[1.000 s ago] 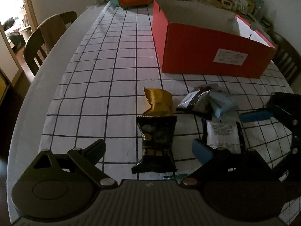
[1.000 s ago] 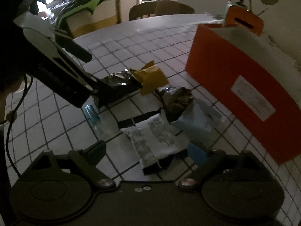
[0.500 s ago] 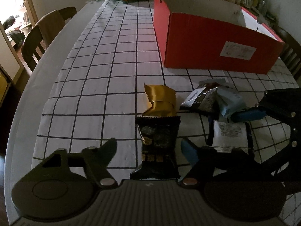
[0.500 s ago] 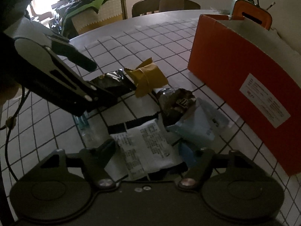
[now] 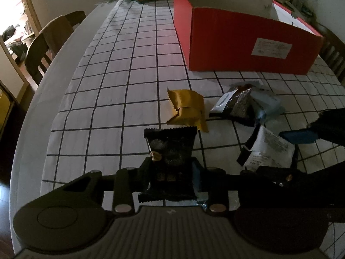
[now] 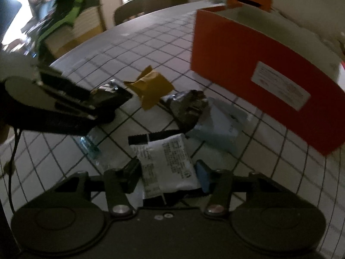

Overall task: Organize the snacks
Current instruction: 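Grasp the black snack bag with the left tool while the right tool grasps the white printed packet, then carry the black bag and white packet into the red box with both tools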

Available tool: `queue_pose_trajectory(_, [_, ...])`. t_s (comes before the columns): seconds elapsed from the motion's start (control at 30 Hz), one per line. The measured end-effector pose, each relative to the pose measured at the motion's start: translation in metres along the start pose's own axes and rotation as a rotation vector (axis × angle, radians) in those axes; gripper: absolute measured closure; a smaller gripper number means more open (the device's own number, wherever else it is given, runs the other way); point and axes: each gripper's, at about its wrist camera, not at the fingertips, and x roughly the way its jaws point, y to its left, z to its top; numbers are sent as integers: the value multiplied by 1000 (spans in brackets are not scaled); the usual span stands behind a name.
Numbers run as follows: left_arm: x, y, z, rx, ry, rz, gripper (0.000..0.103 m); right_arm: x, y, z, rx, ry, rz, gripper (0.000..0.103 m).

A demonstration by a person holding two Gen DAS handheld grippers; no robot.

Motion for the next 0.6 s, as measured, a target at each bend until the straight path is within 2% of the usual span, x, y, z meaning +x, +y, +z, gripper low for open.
queue_pose_trajectory(0.27, [-16,5,-7,-29,-20,-13,69,-15,-4,-13,156,-6,-5,54])
queue_pose_trajectory(0.6, [-41,6,-8,-39,-62,-38,69,-45,-10,-18,262,-57,-21,55])
